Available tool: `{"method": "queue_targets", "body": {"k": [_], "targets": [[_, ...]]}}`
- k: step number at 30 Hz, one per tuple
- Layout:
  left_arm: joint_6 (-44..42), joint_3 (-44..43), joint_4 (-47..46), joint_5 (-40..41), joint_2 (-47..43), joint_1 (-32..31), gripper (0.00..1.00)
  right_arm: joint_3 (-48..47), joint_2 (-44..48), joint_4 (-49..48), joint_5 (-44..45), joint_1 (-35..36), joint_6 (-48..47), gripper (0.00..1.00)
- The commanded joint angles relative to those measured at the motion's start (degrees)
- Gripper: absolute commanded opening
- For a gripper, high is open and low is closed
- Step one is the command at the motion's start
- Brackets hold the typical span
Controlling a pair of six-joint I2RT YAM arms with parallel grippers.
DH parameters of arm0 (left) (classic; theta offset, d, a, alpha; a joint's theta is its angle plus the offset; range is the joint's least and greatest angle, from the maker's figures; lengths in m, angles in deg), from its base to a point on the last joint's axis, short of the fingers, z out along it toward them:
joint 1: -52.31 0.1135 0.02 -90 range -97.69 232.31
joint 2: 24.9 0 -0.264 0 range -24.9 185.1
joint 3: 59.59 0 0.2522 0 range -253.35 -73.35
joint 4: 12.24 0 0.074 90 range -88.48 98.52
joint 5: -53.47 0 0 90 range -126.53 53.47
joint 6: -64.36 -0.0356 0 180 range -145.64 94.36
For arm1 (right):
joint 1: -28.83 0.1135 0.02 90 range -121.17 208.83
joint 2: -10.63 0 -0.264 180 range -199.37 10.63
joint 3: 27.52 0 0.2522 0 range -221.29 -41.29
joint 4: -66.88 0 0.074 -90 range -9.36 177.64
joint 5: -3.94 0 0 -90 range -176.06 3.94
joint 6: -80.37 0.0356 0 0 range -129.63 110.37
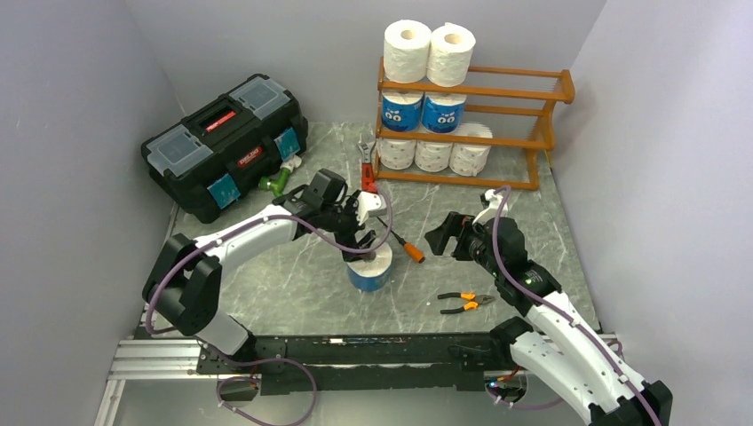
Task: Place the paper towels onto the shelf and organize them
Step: Move the paper towel to the center of the board, then pick up the paper towel from the center of the board.
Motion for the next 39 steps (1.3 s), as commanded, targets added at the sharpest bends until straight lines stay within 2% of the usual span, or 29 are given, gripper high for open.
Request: {"method": "queue_targets", "body": {"k": [1,4,8,13,17,20,24,27,33,39], "targets": [[2.34,-2.81,-2.75,1.27,-4.69,-0.50,0.99,-1.25,0.61,-0.41,1.13,-0.17,-0.81,0.99],[5.77,-2.57,-4.45,5.64,-8.87,-0.58,0.99,-1.83,-0.59,-1.21,0.06,-0.11,-0.59,0.99],[16.77,-1.35,-6.52,22.49,-15.09,-0.50,0.99,-4.48,-4.71,-4.08,-7.04,-0.11,-1.90,0.99],[40.43,9.50,-8.94,47.04,-28.06,-0.47,0.99,-12.07,-17.53,-4.63,-16.10,1.53,-5.14,1.00],[57.81,18.20,-3.15,56.68,-37.17,-0.50,0.99,-21.32,-28.35,1.27,-14.16,6.51,-10.54,1.00],[65.23,23.18,0.99,58.95,-43.65,-0.53,0.99,-25.79,-32.74,4.57,-10.84,9.30,-13.30,1.00],[70.19,27.92,4.15,60.07,-51.05,-0.50,0.99,-31.10,-38.94,10.04,-8.78,11.07,-17.50,1.00],[71.45,30.09,6.35,60.19,-56.17,-0.49,0.99,-33.12,-42.03,12.89,-5.12,13.48,-19.94,1.00],[73.27,36.73,6.79,57.88,-65.09,-0.45,0.99,-33.87,-46.30,13.57,-5.88,14.23,-20.90,0.97],[73.76,39.69,5.63,55.92,-67.21,-0.47,0.99,-35.33,-49.10,12.57,-7.60,15.56,-20.04,0.96]]}}
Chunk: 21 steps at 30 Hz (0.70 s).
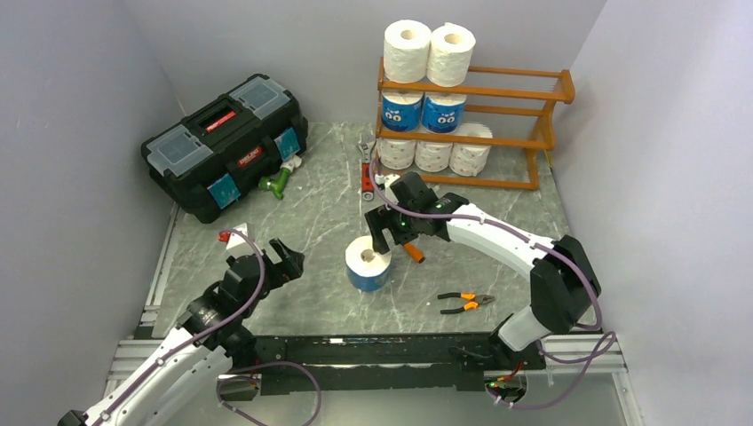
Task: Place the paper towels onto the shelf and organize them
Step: Pick up the paper towel from the center of the board.
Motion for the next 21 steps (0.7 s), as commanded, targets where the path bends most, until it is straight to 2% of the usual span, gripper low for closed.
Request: {"method": "queue_targets", "body": {"k": [1,7,15,21], "targets": [[1.40,0.19,-1.11,-1.48,-0.24,-0.04,1.00,-2.56,-0.37,-1.07,-0.14,1.10,-0.32,0.96],[-0.20,-0.13,-1.50,-1.45,0.65,-0.09,0.99,-1.96,2.18,-2.08,-0.91,1.60,0.11,0.97],[0.33,1.19,-3.99,-3.21,2.70,-0.07,0.99,-3.40,-2.69,0.08,0.23,3.08,-1.01,0.96],[0.70,1.68,-4.15,-3.83,3.30,-0.03,0.99,-2.54,-3.61,-0.17,0.73,3.03,-0.52,0.85]]}}
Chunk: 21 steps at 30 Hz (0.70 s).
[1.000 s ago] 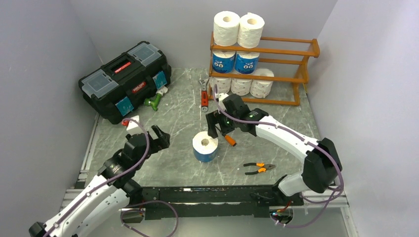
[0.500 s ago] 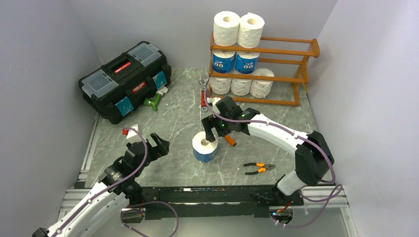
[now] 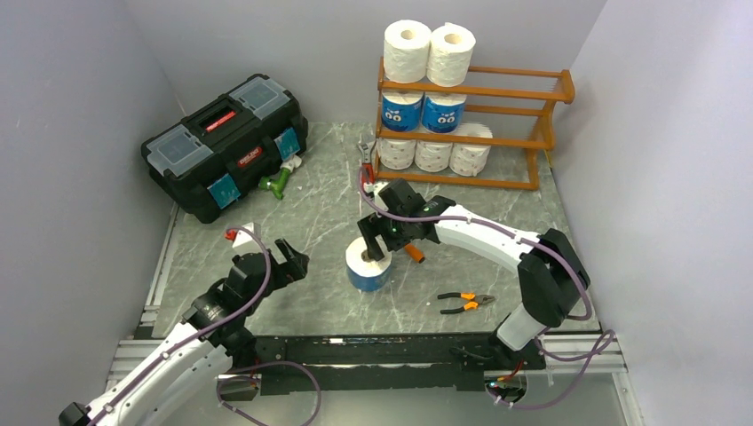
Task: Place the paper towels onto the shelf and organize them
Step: Pick up the paper towel from the center of the board.
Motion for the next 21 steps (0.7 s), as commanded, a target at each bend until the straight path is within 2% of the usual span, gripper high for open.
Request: {"method": "queue_targets", "body": {"k": [1,3,8,10,17,21], "targets": [[0.48,0.85,-2.52,-1.08,0.00,-0.04,0.99,-1.06,-0.03,-0.16,0.57,0.11,-0.22,0.82],[0.64,1.20,-2.89,-1.29,-0.20,-0.08,0.99,-0.84,-0.05,-0.31,0.33,0.17,0.07,0.76],[0.88,1.67,-3.43,-1.59,0.07,-0.10,0.99,-0.40,0.25,-0.53,0.33,0.33,1.28,0.50],[0.97,1.58,-3.54,-1.77,0.36,-0.09,0.99,-0.71,0.58,-0.14,0.75,0.38,2.43,0.43],[1.55,2.05,-3.16,-1.94,-0.79,-0.10,0.99,-3.77,6.67,2.71,6.27,-0.12,8.84,0.24],[1.93,2.79,-3.89,-2.50,-1.53,-0.10,1.00,-3.66,10.04,4.07,13.97,-5.06,16.54,0.15]]}}
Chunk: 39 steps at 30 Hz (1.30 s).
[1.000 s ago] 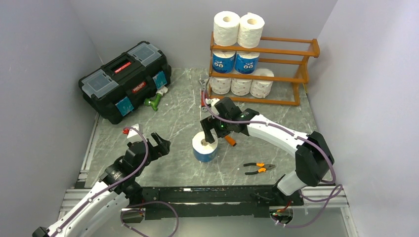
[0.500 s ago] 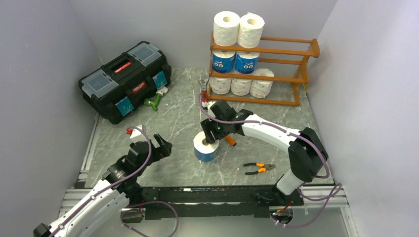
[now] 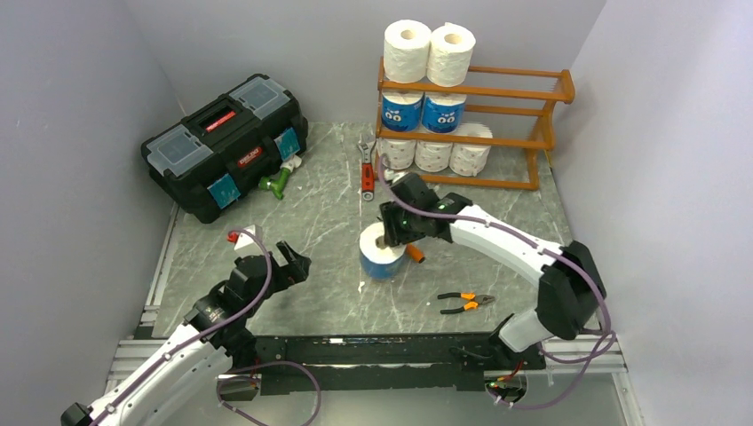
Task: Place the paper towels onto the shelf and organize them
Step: Pick up the paper towel from the center of the board, then place the paper towel at the center of the board.
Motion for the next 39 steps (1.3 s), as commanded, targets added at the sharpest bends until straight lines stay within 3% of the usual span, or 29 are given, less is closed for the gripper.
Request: {"method": "queue_targets", "body": {"k": [1,4,8,12,14,18,26,28,35,39], "targets": [[1.44,0.76,-2.43,-1.33,-0.80,-0.07,0.99,-2.87,7.29,0.56,9.23,-6.76,11.94,0.16],[1.57,0.94,-2.63,-1.97,-0.41,-0.04,0.99,-0.13,10.96,1.56,13.92,-15.71,23.50,0.13],[1.72,1.08,-2.98,-2.80,-0.42,-0.08,0.99,2.44,16.52,6.53,27.16,-19.90,43.31,0.05],[1.50,1.19,-3.83,-3.98,-0.07,-0.09,0.99,1.15,16.19,12.15,33.80,-22.41,58.75,0.18],[1.27,0.83,-4.14,-4.60,0.56,-0.09,0.99,-0.95,13.36,15.26,34.47,-23.94,63.59,0.23],[1.34,0.68,-4.52,-5.94,1.85,-0.04,0.99,-5.40,6.14,20.92,34.06,-26.97,69.68,0.24],[3.37,2.77,-5.72,-7.51,1.23,-0.05,0.99,-7.20,-0.96,20.82,28.41,-31.99,74.16,0.24],[3.75,2.94,-5.58,-7.23,0.93,-0.10,0.99,-6.76,-1.17,19.64,28.08,-31.97,74.13,0.29],[3.94,2.91,-6.16,-7.29,1.45,-0.08,0.99,-6.13,-1.63,17.61,26.66,-31.94,70.91,0.73],[4.24,3.08,-6.70,-7.75,2.21,-0.12,0.99,-5.59,-0.28,16.29,26.34,-31.96,66.60,0.83]]}}
